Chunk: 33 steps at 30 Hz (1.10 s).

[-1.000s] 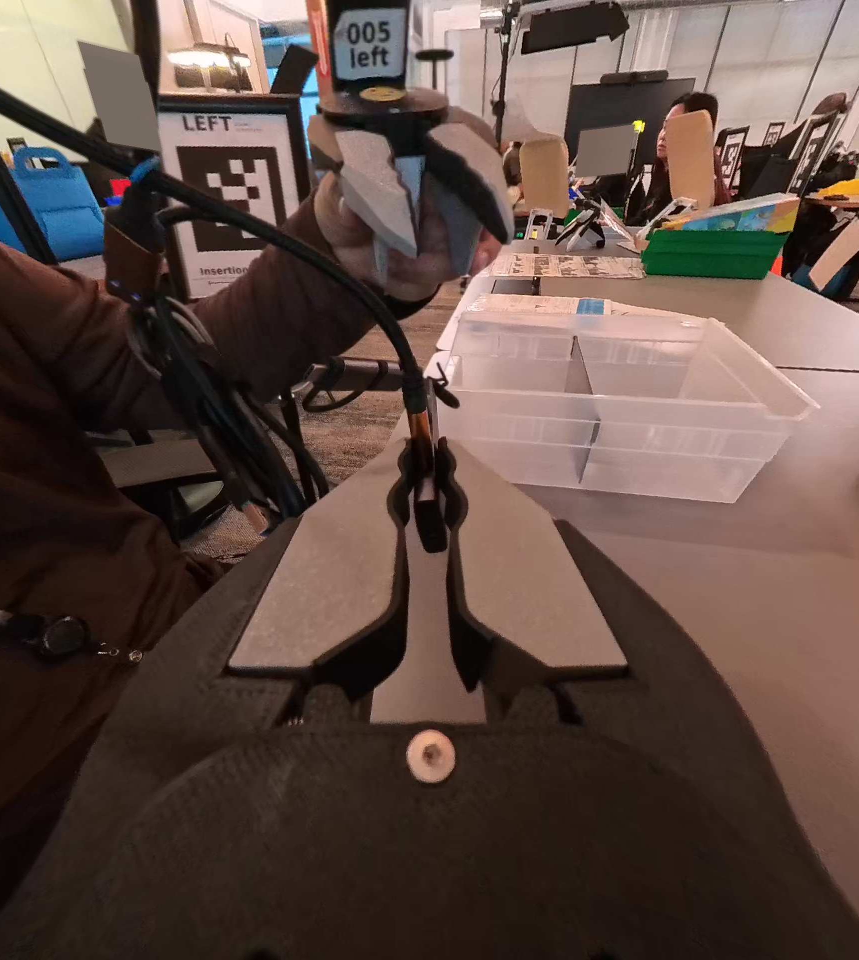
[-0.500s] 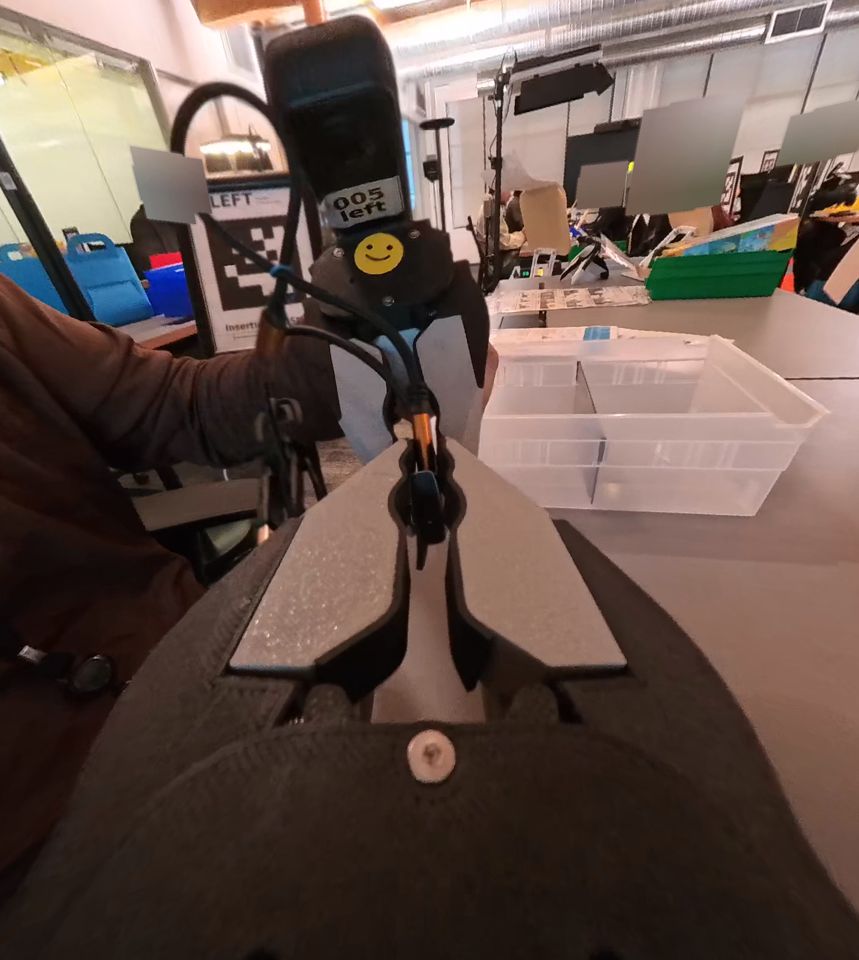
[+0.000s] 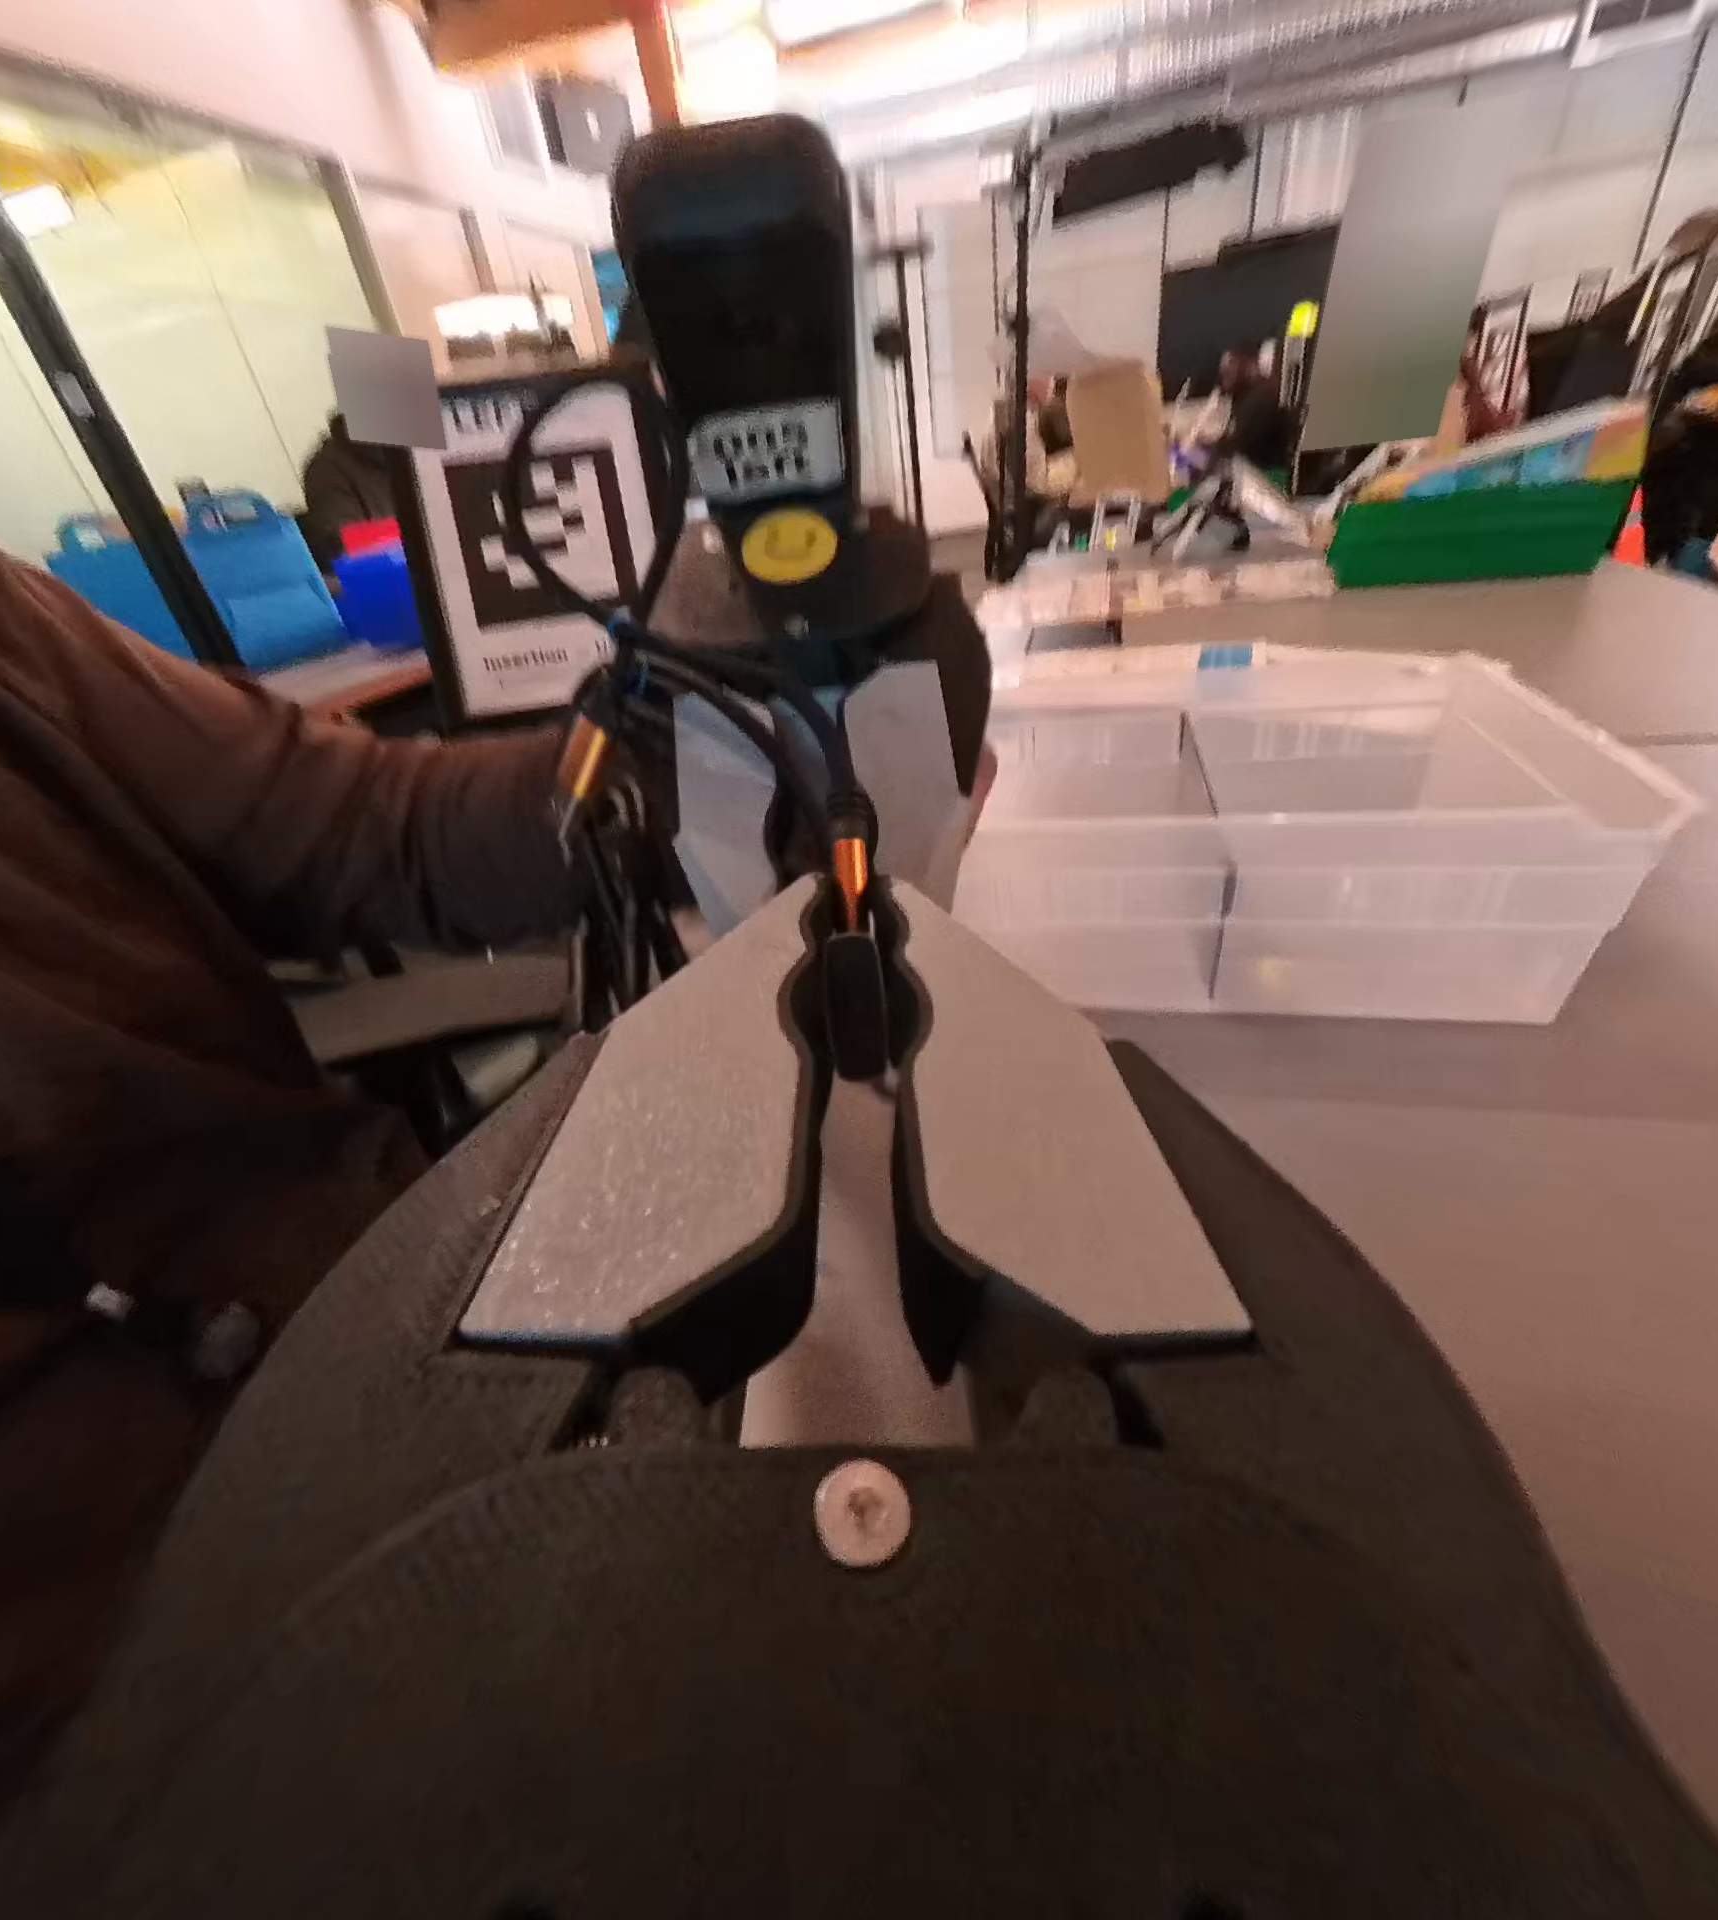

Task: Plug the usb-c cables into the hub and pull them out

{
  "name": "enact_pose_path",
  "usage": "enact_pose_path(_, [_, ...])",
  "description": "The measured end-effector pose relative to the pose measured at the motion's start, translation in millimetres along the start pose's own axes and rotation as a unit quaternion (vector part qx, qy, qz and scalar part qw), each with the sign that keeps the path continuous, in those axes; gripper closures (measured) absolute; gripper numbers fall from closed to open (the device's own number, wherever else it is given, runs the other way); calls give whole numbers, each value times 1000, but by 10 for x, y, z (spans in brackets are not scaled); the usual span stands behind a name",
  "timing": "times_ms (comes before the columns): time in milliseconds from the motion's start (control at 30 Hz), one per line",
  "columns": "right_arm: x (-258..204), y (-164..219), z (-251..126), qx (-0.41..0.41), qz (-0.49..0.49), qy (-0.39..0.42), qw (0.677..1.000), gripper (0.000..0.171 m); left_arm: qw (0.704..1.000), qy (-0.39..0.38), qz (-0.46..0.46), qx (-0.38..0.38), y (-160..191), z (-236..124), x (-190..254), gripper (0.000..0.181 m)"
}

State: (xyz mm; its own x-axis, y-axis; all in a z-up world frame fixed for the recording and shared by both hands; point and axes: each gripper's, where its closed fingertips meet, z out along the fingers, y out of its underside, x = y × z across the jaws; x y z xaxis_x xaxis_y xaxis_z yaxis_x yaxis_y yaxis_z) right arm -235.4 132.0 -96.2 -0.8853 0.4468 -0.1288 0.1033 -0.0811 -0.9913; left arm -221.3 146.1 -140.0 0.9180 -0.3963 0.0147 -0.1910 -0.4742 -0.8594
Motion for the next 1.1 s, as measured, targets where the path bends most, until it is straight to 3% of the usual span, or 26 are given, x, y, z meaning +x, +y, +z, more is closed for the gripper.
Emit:
enact_pose_path(33, [4,76,16,-28,-5,4,1000,167,1000,1,4,-24,60,-11,1,167])
enact_pose_path(200, [63,356,64,-125,-44,41,990,167,988,-30,30,-152,367,-28,-55,167])
enact_pose_path(433, [121,551,93,-181,-88,67,977,166,969,-21,31,-244,584,-36,-78,166])
enact_pose_path(933, [160,682,81,-218,-94,76,969,168,962,-23,36,-271,662,-38,-112,162])
enact_pose_path(1100, [178,560,71,-183,-97,85,975,169,971,-45,72,-222,567,-13,-164,166])
